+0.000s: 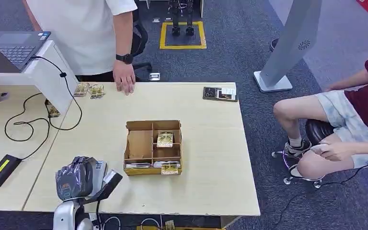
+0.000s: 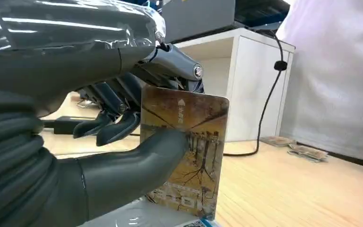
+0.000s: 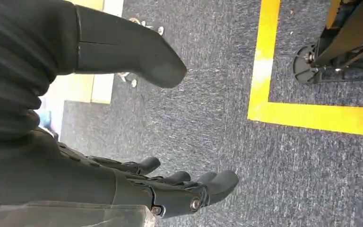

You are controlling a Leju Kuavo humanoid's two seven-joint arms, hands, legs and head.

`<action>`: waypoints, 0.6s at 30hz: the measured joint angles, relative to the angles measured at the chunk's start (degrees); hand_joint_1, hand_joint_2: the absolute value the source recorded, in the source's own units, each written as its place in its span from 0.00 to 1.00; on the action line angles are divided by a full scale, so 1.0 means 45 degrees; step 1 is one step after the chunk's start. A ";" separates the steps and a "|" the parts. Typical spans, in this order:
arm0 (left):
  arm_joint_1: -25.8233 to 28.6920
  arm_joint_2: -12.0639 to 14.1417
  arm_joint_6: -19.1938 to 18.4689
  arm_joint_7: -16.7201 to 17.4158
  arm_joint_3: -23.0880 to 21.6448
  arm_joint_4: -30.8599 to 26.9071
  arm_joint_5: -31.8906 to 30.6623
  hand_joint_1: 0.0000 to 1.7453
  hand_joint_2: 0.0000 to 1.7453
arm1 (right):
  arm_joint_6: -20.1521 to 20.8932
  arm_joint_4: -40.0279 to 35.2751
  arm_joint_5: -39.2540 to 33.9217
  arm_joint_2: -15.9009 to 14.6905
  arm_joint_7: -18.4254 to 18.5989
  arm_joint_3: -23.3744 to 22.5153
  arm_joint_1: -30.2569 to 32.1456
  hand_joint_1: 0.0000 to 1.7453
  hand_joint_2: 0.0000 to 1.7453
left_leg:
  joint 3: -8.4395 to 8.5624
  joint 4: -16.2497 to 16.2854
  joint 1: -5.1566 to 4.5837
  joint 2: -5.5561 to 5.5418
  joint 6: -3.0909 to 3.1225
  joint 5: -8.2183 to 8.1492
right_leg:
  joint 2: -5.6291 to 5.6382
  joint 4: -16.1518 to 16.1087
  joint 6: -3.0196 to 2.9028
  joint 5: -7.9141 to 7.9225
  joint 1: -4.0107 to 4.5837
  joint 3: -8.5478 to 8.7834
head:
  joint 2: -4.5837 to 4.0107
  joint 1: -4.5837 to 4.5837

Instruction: Pass the card to the sensor for recognition and then transmit it.

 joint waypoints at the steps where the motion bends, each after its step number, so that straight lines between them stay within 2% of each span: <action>1: -0.0037 0.0112 -0.0088 0.0150 -0.0238 0.0073 0.0063 1.00 1.00 | 0.0039 -0.0048 0.0000 0.0024 0.0024 0.0000 0.0010 0.00 1.00 | 0.0005 -0.0001 0.0000 -0.0001 0.0000 0.0001 | -0.0001 0.0000 0.0000 0.0000 0.0000 0.0006 | 0.0000 0.0000; 9: -0.0242 0.0548 -0.0719 0.0665 -0.1403 0.0374 0.0379 1.00 1.00 | 0.0223 -0.0393 0.0005 0.0141 0.0068 -0.0044 0.0068 0.00 1.00 | 0.0055 -0.0004 0.0000 -0.0003 0.0001 0.0002 | -0.0011 -0.0001 0.0000 -0.0001 -0.0001 0.0066 | 0.0000 0.0005; 18: -0.0296 0.0733 -0.0612 0.0684 -0.1801 0.0393 0.0850 1.00 1.00 | 0.0335 -0.0675 0.0010 0.0204 0.0063 -0.0083 0.0116 0.00 1.00 | 0.0073 -0.0005 0.0000 -0.0004 0.0002 0.0006 | -0.0011 0.0002 -0.0001 0.0000 0.0000 0.0080 | 0.0000 0.0005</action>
